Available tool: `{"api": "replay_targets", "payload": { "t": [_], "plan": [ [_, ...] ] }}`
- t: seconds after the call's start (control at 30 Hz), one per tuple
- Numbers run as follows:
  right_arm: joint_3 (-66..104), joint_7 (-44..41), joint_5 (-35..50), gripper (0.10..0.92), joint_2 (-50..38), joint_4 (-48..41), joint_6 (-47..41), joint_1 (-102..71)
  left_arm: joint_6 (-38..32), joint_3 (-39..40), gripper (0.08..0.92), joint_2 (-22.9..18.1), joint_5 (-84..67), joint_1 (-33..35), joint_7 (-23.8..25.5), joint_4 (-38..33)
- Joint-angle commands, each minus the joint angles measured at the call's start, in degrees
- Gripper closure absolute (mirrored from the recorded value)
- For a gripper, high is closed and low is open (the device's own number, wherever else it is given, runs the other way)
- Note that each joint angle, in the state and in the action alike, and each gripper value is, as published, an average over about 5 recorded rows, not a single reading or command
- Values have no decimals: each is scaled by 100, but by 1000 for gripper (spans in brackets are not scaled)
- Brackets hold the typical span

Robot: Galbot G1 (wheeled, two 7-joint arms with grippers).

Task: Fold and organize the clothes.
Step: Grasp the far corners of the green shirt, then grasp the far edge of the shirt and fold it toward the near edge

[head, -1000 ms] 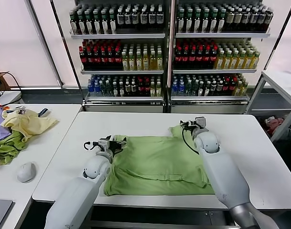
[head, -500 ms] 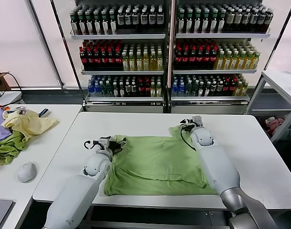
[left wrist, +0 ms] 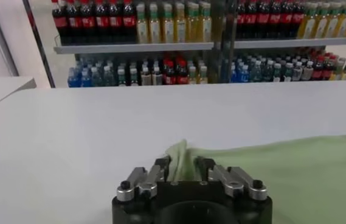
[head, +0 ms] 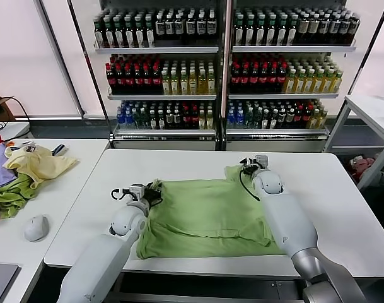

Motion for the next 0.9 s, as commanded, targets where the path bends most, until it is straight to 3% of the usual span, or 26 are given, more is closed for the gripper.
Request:
{"api": "replay_targets", "payload": {
  "t": [0.03, 0.2, 0.3, 0.6, 0.9],
  "plan": [
    [20, -73, 444, 701, -230, 1089, 78, -499, -604, -132, 718, 83, -140, 241, 5, -427],
    [210, -14, 644, 808, -519, 2111, 166, -1001, -959, -323, 859, 352, -297, 609, 69, -1100],
    [355, 21, 800, 870, -706, 2751, 167, -1392, -1054, -455, 903, 495, -370, 918, 121, -1646],
    [919, 132, 1021, 908, -1084, 4533, 74, -2458, -1015, -823, 907, 737, -483, 1991, 268, -3048],
    [1814, 143, 1046, 908, -1352, 5767, 31, -4012, -858, -1045, 907, 820, -449, 2956, 414, -3594]
  ]
}}
